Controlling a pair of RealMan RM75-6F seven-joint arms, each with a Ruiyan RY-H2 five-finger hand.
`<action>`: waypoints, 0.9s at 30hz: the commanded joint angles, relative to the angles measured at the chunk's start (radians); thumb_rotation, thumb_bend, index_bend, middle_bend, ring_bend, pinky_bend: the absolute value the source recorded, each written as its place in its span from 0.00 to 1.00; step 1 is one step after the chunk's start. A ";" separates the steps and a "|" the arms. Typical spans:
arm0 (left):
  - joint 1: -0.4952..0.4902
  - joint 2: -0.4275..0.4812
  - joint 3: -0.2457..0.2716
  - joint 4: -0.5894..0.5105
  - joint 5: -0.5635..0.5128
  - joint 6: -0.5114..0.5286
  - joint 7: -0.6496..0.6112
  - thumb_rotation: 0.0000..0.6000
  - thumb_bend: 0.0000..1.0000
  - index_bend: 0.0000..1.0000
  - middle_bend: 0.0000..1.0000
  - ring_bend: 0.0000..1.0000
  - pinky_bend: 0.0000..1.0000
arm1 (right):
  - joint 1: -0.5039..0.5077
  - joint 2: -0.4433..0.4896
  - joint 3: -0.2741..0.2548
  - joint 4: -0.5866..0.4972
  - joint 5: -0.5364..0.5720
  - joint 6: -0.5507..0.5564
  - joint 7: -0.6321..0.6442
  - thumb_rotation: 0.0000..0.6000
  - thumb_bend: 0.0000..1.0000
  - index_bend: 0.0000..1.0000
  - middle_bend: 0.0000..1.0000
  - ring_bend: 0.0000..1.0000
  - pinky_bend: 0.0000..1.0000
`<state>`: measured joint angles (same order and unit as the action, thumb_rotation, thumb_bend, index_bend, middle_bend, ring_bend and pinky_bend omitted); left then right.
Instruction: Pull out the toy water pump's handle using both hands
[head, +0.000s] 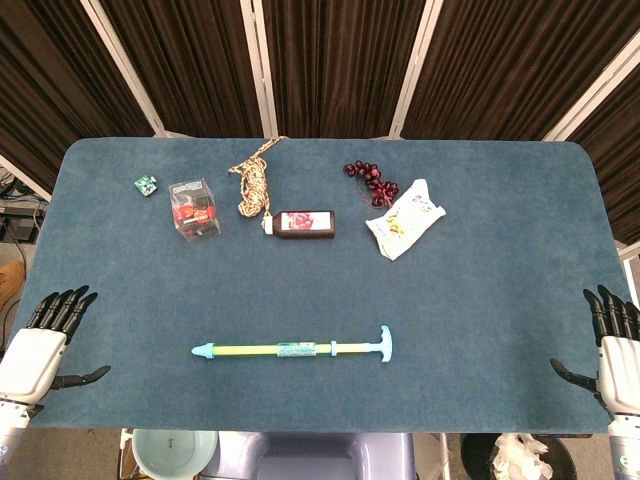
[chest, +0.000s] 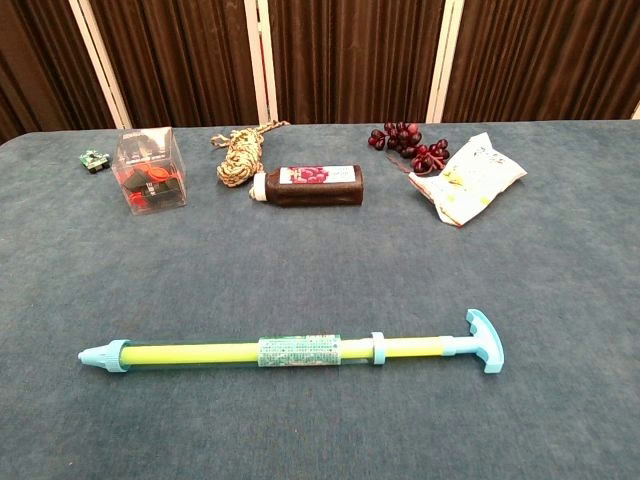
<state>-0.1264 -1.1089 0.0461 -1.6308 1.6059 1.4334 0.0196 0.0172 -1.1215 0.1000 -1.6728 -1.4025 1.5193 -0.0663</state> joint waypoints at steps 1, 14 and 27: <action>0.000 0.000 0.000 0.000 0.000 0.000 0.000 1.00 0.00 0.00 0.00 0.00 0.02 | 0.000 0.000 0.000 0.000 0.000 -0.001 0.001 1.00 0.11 0.06 0.00 0.00 0.03; -0.004 0.002 0.002 -0.002 0.000 -0.012 -0.007 1.00 0.00 0.00 0.00 0.00 0.02 | -0.001 -0.001 -0.008 -0.007 -0.008 -0.006 -0.006 1.00 0.11 0.06 0.00 0.00 0.03; -0.038 0.000 0.005 -0.007 0.026 -0.057 0.016 1.00 0.00 0.00 0.00 0.00 0.03 | -0.004 0.006 -0.014 -0.011 -0.009 -0.012 -0.003 1.00 0.11 0.06 0.00 0.00 0.03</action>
<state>-0.1545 -1.1081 0.0513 -1.6326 1.6287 1.3911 0.0251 0.0136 -1.1157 0.0856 -1.6831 -1.4117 1.5078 -0.0699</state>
